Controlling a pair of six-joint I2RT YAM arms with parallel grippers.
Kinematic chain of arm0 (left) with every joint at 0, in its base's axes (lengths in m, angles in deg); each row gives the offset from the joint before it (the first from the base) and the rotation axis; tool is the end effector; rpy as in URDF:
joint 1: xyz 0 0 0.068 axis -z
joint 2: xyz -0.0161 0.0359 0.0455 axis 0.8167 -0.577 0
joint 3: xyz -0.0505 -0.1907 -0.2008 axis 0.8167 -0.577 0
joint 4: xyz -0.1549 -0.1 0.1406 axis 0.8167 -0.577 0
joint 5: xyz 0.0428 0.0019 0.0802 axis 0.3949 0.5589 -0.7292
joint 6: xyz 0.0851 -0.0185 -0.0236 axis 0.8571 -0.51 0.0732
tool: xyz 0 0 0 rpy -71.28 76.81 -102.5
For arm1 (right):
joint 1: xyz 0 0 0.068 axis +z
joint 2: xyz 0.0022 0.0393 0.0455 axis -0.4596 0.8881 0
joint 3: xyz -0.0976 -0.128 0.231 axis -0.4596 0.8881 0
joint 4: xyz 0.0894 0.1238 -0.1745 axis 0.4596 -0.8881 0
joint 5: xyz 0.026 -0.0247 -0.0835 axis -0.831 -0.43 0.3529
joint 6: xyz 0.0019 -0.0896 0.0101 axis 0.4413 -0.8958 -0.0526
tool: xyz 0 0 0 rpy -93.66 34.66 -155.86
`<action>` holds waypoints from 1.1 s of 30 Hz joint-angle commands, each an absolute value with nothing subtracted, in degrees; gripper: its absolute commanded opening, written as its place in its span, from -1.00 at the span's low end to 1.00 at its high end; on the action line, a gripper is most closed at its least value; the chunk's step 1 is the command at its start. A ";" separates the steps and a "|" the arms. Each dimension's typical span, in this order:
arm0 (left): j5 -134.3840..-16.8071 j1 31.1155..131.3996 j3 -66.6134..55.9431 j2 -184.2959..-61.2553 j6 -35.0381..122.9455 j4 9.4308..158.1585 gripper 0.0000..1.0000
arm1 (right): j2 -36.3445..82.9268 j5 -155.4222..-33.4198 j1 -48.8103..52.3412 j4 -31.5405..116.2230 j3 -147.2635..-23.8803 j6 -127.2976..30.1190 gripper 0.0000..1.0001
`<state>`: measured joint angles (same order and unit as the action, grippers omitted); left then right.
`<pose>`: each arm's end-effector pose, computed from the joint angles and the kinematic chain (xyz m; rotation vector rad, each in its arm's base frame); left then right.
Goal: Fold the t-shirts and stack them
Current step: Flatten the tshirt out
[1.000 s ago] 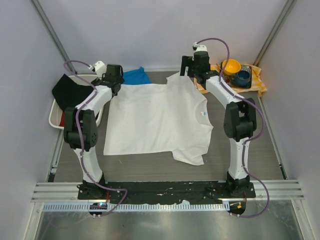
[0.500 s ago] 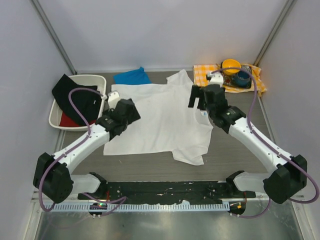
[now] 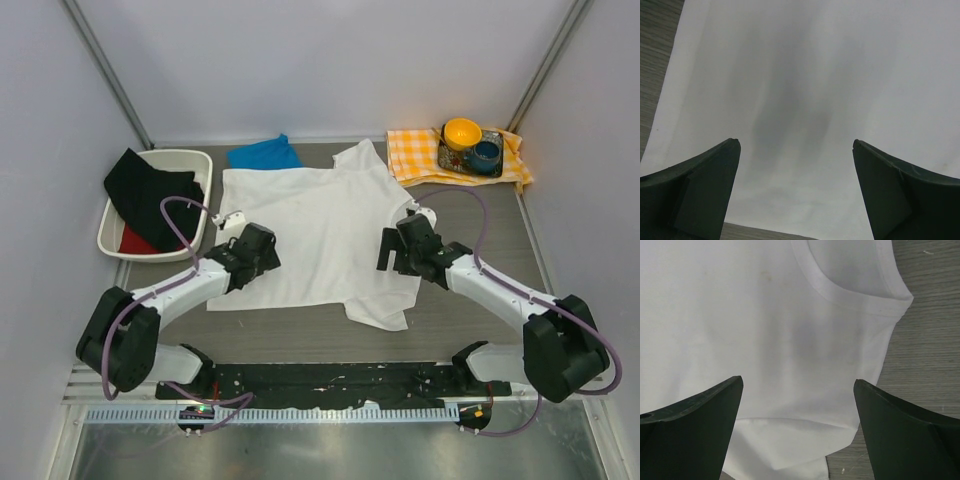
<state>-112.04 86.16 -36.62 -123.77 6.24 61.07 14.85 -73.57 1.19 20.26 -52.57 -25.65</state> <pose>0.2290 -0.0952 0.1833 -0.5509 2.3277 -0.0139 0.2244 0.1012 0.1982 0.1222 2.4597 0.1559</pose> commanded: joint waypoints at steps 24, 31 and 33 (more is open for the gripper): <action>-106.89 86.14 -30.40 -138.33 5.09 69.73 0.97 | 20.26 -59.80 -3.80 15.87 -48.70 -15.24 0.99; -105.74 89.20 -28.37 -140.89 3.86 70.79 0.96 | 18.07 -59.53 -7.50 13.94 -49.48 -15.76 0.99; -105.83 89.91 -28.11 -140.36 3.59 70.01 0.96 | 15.78 -59.27 -7.50 12.71 -51.06 -16.12 0.99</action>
<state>-108.06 88.04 -29.10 -140.03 5.95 69.16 20.36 -62.27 -7.50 15.39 -48.48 -16.29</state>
